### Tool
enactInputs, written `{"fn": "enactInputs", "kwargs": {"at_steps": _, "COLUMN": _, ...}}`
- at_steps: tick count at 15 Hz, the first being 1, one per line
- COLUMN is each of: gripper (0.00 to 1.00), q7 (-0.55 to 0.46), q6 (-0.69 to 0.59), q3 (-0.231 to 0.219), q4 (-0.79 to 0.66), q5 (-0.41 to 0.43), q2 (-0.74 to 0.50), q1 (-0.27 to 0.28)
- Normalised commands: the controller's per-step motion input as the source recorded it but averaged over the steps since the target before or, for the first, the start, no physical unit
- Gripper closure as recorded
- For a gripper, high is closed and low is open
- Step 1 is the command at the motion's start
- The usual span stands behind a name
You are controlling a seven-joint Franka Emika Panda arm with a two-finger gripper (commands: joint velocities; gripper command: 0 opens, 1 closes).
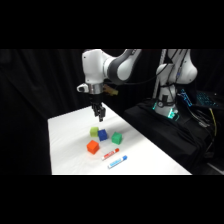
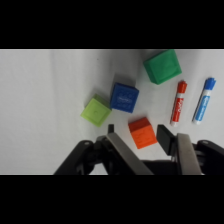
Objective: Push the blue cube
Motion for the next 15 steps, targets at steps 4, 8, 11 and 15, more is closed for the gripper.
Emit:
{"fn": "enactInputs", "kwargs": {"at_steps": 4, "gripper": 0.85, "q7": 0.0, "q6": 0.09, "q3": 0.034, "q4": 0.02, "q5": 0.042, "q2": 0.1, "q1": -0.035}}
{"fn": "enactInputs", "kwargs": {"at_steps": 8, "gripper": 1.0, "q7": 0.0, "q6": 0.22, "q3": 0.038, "q4": 0.0, "q5": 0.033, "q2": 0.13, "q1": -0.043}}
{"fn": "enactInputs", "kwargs": {"at_steps": 11, "gripper": 0.93, "q7": 0.02, "q6": 0.31, "q3": 0.03, "q4": 0.0, "q5": -0.004, "q2": 0.21, "q1": -0.051}}
{"fn": "enactInputs", "kwargs": {"at_steps": 15, "gripper": 0.95, "q7": -0.02, "q6": 0.29, "q3": 0.057, "q4": 0.01, "q5": 0.025, "q2": 0.2, "q1": -0.082}}
